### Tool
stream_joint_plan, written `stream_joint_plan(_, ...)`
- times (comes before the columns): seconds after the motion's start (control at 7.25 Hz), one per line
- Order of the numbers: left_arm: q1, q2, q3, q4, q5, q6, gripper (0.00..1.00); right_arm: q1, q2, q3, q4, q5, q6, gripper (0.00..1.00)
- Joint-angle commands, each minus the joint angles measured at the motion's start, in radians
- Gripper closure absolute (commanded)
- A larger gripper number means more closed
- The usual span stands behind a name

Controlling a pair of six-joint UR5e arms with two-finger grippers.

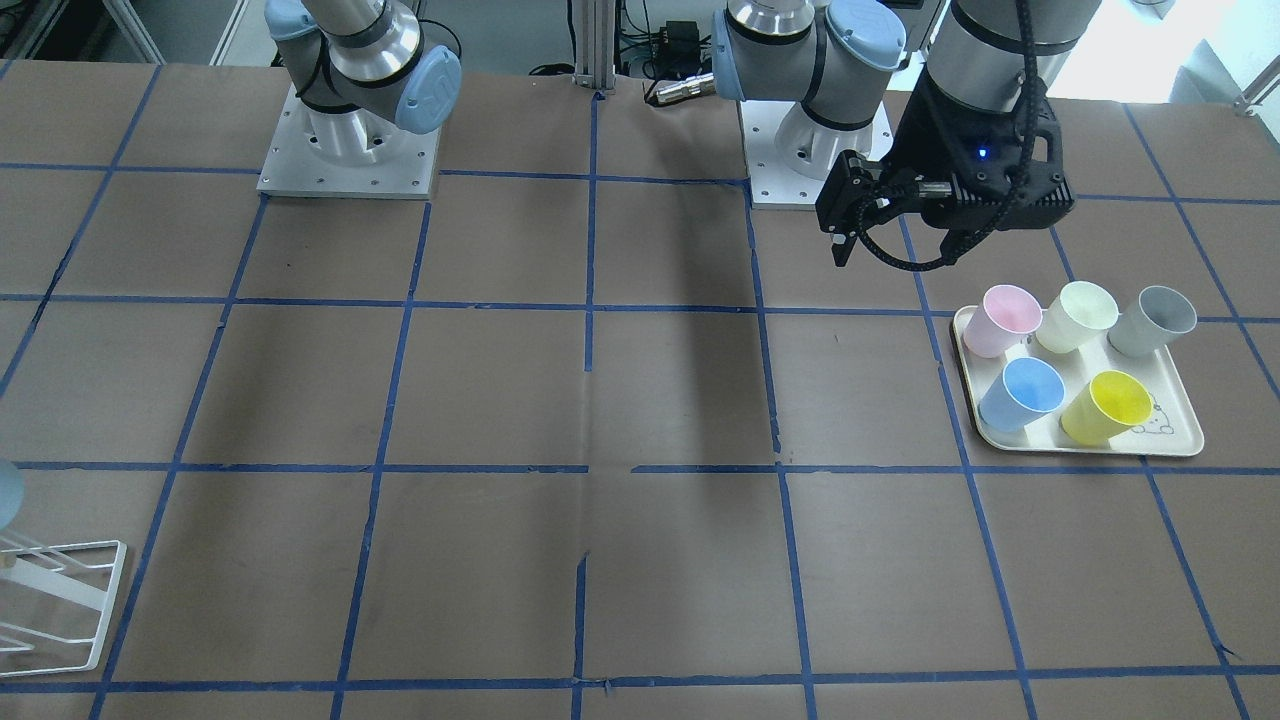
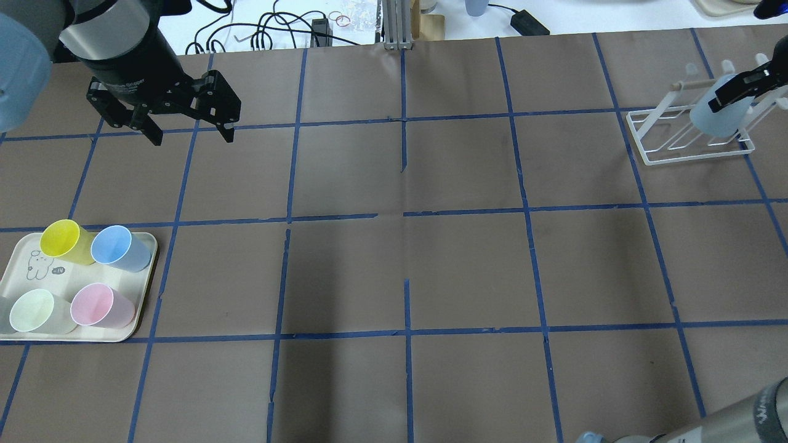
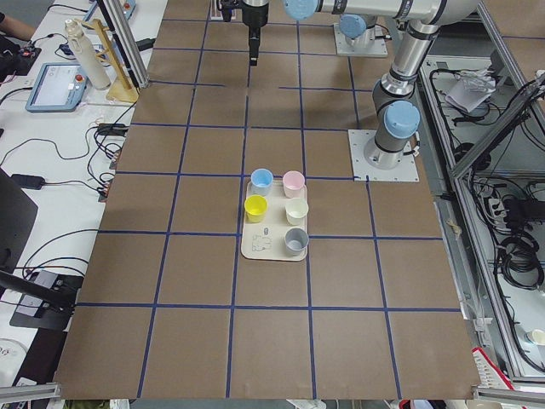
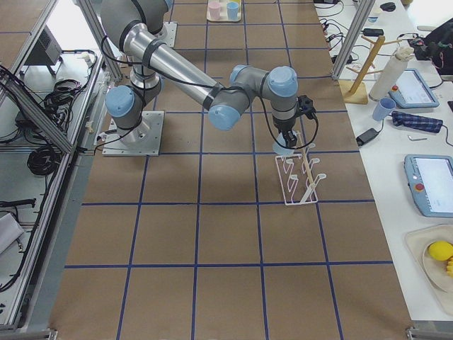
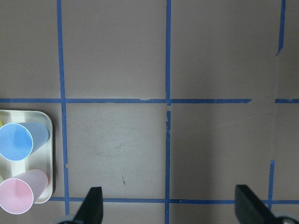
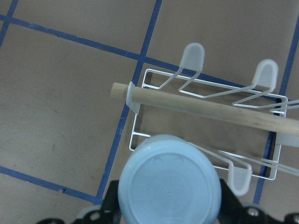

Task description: Transfer IKEA cup to right arm and place on rack

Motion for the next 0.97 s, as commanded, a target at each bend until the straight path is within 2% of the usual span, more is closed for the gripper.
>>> stream_joint_plan(0.0, 0.0, -0.002, 0.006, -0.015, -0.002, 0.0, 0.0, -0.003, 0.015, 0.002, 0.004, 0.0, 0.005, 0.75)
stream_joint_plan(0.83, 0.0, -0.001, 0.013, -0.042, 0.001, -0.012, 0.0, -0.003, 0.075, 0.005, 0.005, 0.0, 0.012, 0.74)
